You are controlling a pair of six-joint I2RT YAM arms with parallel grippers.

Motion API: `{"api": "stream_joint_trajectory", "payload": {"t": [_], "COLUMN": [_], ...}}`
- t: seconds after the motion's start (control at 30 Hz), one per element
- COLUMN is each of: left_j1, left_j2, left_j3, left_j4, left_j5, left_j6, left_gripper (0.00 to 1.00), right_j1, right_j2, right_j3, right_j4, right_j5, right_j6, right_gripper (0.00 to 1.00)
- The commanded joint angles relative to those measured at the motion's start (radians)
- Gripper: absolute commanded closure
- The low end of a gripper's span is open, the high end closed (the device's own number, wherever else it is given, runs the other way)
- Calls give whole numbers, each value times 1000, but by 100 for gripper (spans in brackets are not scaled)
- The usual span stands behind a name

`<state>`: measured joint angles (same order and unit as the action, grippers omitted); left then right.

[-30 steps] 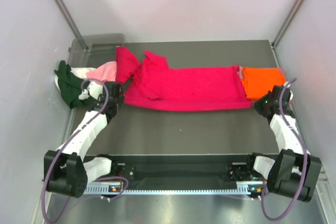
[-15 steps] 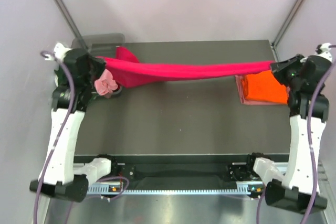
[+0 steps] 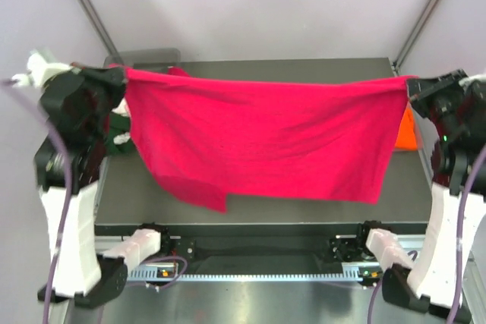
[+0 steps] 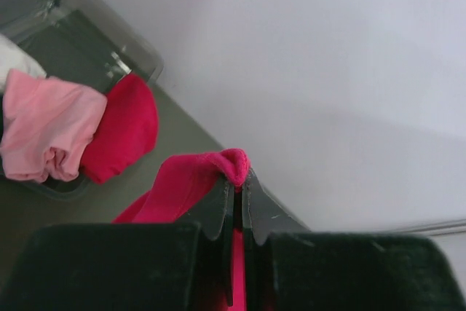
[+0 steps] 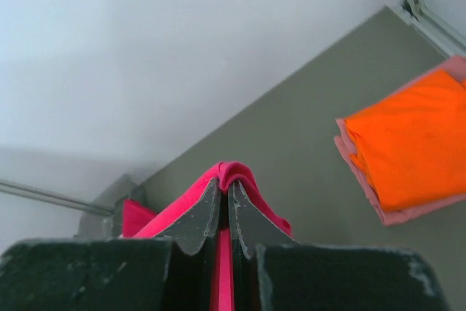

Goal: Fold and stack the t-shirts
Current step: Fold the tshirt

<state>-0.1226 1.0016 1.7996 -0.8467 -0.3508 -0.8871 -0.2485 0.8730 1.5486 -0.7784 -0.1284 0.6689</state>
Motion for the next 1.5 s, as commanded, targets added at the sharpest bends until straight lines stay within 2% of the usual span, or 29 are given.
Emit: {"api": "stream_joint_trajectory", "payload": {"t": [0.0, 0.13, 0.2, 0.3, 0.37, 0.47, 0.53, 0.63, 0.97, 1.23, 1.33, 1.47], "left_j1": [8, 8, 9, 34, 83, 161, 190, 201, 201, 199, 201, 199], "left_j2": [191, 304, 369, 506, 569, 653, 658, 634, 291, 31, -81, -243], "left_j3": [-46, -40, 16, 241, 402, 489, 474, 374, -393, -885, -1018, -1115], "left_j4": [46, 176, 193, 120, 97, 135, 164, 233, 491, 528, 517, 428], "left_j5": [38, 154, 154, 144, 192, 301, 343, 412, 398, 388, 378, 360], "left_j6": [13, -29, -29, -6, 2, -13, -24, -18, 37, 70, 80, 89], "left_gripper": [100, 100, 100, 100, 100, 100, 100, 100, 100, 100, 100, 100], "right_j1": [3, 3, 3, 3, 3, 3, 3, 3, 2, -5, -15, -21], "right_j2": [156, 279, 355, 446, 478, 520, 526, 518, 382, 256, 189, 63], "right_j3": [16, 112, 165, 277, 336, 370, 367, 306, -272, -634, -740, -847], "right_j4": [17, 54, 56, 51, 45, 48, 59, 100, 301, 350, 344, 306], "right_j5": [38, 43, 16, -30, -48, -59, -65, -86, -148, -100, -77, -27], "right_j6": [-6, 0, 4, 12, 17, 24, 26, 29, 15, -64, -94, -117], "right_gripper": [100, 100, 100, 100, 100, 100, 100, 100, 100, 100, 100, 100]}}
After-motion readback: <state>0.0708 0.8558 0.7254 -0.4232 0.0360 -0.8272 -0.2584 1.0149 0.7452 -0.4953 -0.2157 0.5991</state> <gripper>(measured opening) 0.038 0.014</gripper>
